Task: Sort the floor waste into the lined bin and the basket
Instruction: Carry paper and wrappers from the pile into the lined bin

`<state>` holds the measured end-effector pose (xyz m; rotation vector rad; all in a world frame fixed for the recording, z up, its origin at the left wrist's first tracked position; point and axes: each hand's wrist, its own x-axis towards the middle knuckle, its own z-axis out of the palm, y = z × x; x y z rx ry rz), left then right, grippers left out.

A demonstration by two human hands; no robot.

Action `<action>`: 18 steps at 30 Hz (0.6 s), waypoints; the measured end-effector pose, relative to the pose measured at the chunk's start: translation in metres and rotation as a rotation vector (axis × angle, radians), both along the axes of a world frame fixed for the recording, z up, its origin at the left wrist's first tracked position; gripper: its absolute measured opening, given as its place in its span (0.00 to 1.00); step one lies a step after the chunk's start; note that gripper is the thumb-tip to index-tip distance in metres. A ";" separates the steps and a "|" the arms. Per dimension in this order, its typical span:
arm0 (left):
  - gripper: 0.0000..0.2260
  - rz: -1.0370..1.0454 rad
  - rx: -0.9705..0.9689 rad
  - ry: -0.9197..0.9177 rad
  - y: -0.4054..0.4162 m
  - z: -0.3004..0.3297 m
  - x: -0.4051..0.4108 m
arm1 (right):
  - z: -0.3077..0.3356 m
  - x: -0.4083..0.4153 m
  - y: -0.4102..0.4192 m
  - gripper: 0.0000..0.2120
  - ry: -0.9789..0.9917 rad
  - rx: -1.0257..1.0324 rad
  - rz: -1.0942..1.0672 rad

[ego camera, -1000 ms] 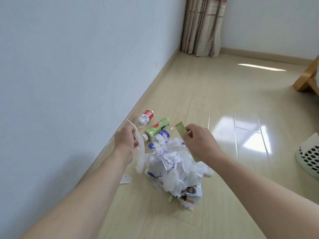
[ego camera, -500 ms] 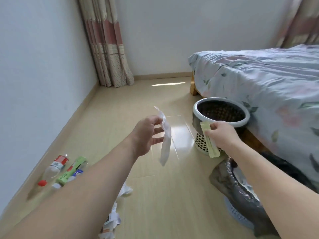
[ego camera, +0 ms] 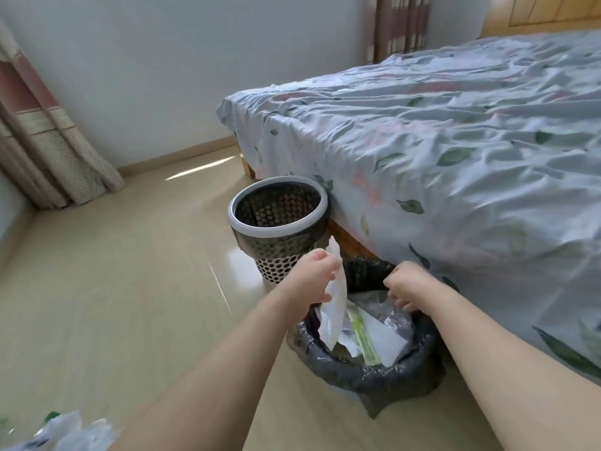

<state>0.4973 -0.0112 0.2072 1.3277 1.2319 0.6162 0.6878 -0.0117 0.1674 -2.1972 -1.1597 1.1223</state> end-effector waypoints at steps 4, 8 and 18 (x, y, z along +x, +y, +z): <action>0.08 -0.259 0.201 0.372 0.007 -0.040 0.034 | -0.006 0.026 0.021 0.12 -0.040 0.161 -0.033; 0.17 -0.543 0.187 0.814 0.013 -0.080 0.044 | -0.009 0.012 0.020 0.09 -0.112 0.169 0.186; 0.34 -0.796 0.060 1.285 0.033 -0.153 0.067 | -0.079 -0.004 0.011 0.14 -0.329 -0.326 0.596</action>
